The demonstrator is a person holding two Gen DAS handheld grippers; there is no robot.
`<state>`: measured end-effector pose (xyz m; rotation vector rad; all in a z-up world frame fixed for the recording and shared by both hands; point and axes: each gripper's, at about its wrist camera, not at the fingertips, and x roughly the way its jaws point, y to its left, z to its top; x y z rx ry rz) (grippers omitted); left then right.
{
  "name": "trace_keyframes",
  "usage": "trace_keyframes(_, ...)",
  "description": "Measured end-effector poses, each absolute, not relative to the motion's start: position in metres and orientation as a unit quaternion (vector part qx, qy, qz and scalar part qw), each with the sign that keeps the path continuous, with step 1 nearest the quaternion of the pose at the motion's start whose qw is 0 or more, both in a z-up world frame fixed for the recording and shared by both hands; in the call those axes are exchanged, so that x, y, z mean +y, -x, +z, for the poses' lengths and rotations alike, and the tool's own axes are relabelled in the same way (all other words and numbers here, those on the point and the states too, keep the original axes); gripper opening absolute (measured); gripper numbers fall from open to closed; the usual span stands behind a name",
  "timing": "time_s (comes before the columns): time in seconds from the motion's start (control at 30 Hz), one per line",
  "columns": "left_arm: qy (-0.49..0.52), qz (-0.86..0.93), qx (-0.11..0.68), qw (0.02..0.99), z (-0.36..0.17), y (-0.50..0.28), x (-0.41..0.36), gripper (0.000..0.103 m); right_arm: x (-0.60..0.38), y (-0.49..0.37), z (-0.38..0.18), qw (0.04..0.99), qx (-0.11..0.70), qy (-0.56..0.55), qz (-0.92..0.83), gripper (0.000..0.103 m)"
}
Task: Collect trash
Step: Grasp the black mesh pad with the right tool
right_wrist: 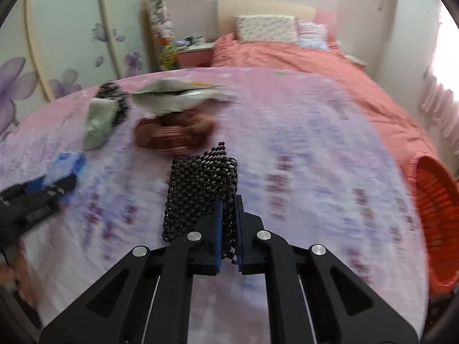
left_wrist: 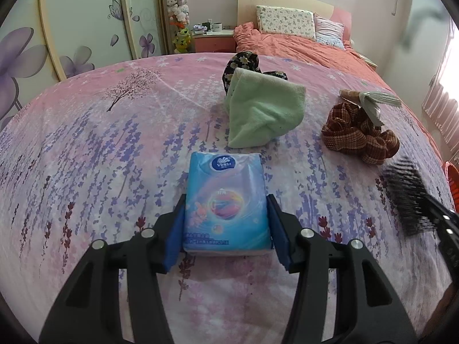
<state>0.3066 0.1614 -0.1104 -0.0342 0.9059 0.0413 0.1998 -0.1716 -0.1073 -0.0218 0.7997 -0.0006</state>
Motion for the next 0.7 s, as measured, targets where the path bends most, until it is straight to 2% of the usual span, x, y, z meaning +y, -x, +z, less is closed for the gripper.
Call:
trace_keyframes(0.17,0.017,0.02,0.438,0.899,-0.11,-0.307,0.162,0.052,-0.217,-0.192,-0.104,0.916,0.398,-0.044,-0.003,0.01)
trace_keyframes(0.23,0.017,0.02,0.438,0.899,-0.11,-0.307,0.162,0.052,-0.225,-0.193,-0.102,0.914,0.398,-0.078,0.005,0.027)
trace_keyframes(0.27,0.017,0.02,0.438,0.899,-0.11,-0.307,0.162,0.052,-0.225,-0.195,-0.101,0.914,0.397,-0.088,0.008,0.047)
trace_keyframes(0.3,0.017,0.02,0.438,0.899,-0.11,-0.307,0.162,0.052,-0.225,-0.197,-0.101,0.913,0.396,-0.099,0.011,0.061)
trace_keyframes(0.57,0.017,0.02,0.438,0.899,-0.11,-0.307,0.161,0.053,-0.207,-0.218,-0.11,0.905,0.416,-0.092,-0.006,0.069)
trace_keyframes(0.7,0.017,0.02,0.438,0.899,-0.11,-0.307,0.161,0.053,-0.195,-0.214,-0.115,0.904,0.422,-0.064,-0.004,0.069)
